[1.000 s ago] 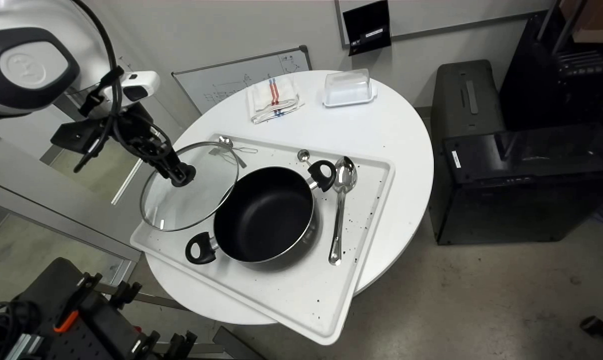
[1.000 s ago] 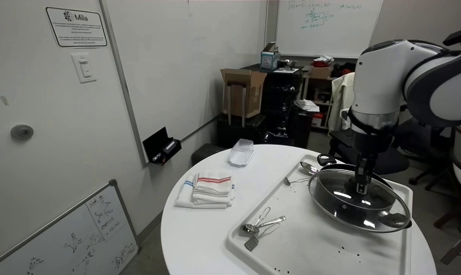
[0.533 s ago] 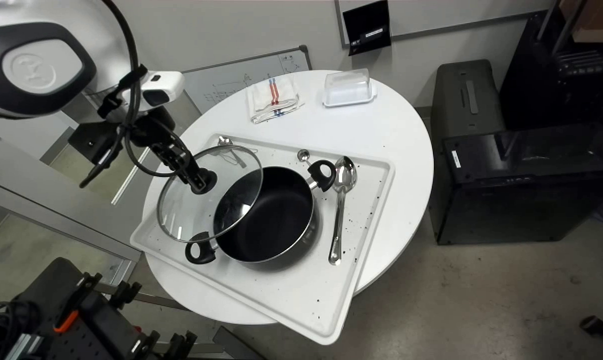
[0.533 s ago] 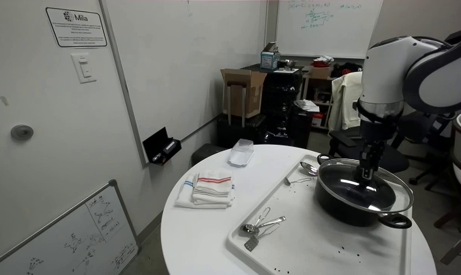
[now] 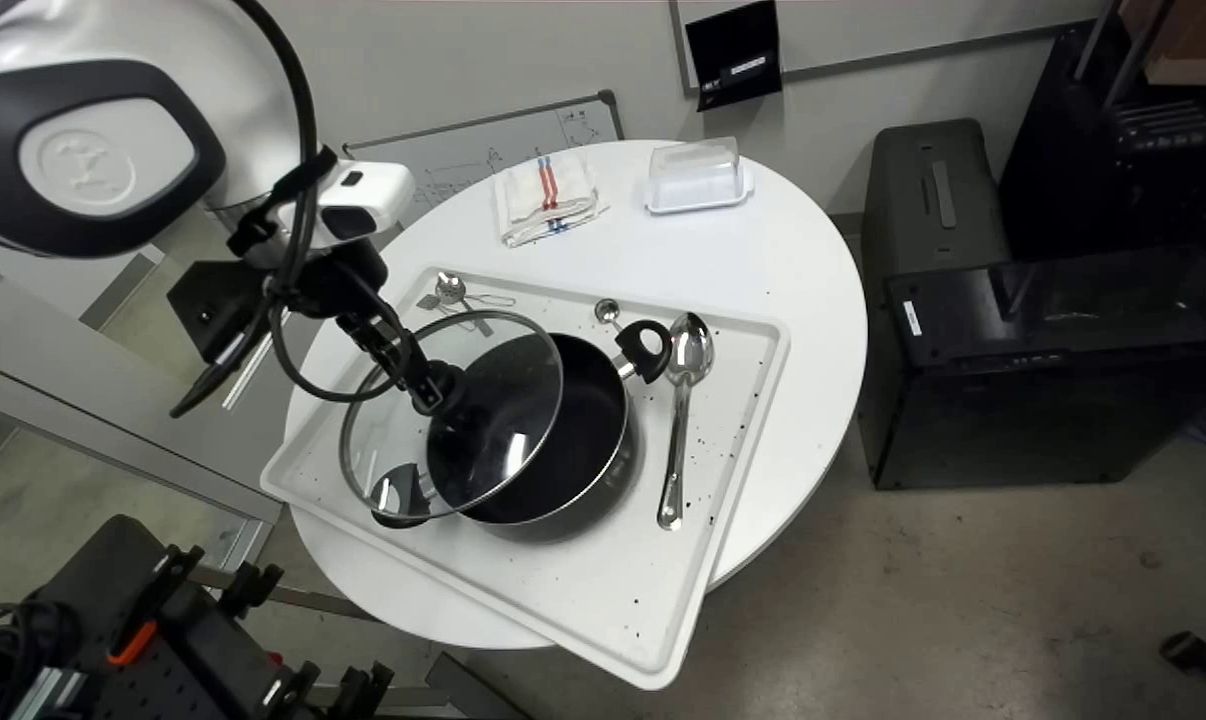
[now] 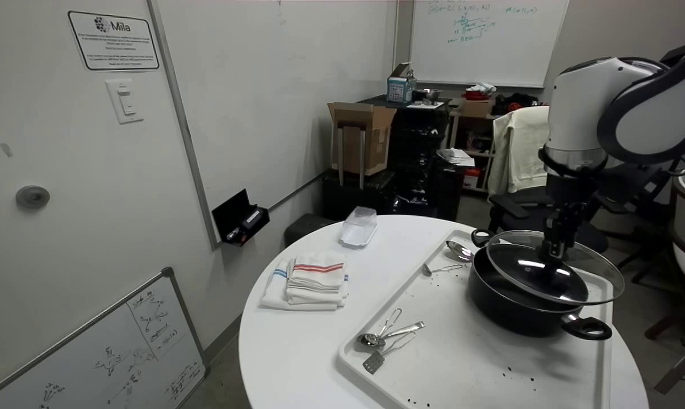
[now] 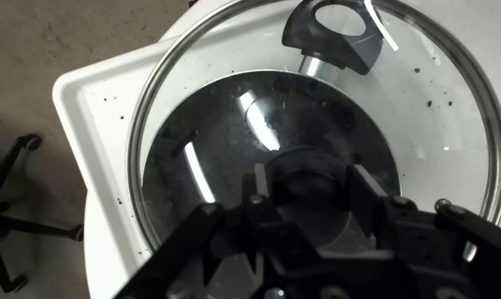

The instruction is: Put the glass lid on the black pot

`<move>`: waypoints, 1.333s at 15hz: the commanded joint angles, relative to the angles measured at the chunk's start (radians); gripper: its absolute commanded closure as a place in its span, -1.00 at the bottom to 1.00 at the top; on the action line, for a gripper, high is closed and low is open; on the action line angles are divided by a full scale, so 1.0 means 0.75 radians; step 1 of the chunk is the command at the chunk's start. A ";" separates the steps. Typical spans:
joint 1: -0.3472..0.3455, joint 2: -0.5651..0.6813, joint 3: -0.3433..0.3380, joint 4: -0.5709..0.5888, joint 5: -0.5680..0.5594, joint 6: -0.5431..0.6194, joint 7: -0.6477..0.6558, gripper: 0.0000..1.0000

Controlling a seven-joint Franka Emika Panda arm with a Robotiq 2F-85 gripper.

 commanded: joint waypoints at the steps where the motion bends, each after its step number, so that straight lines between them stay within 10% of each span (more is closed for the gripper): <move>1: -0.010 0.002 -0.024 0.001 -0.020 0.039 0.018 0.54; 20: 0.002 0.195 -0.085 0.122 0.010 0.146 0.096 0.54</move>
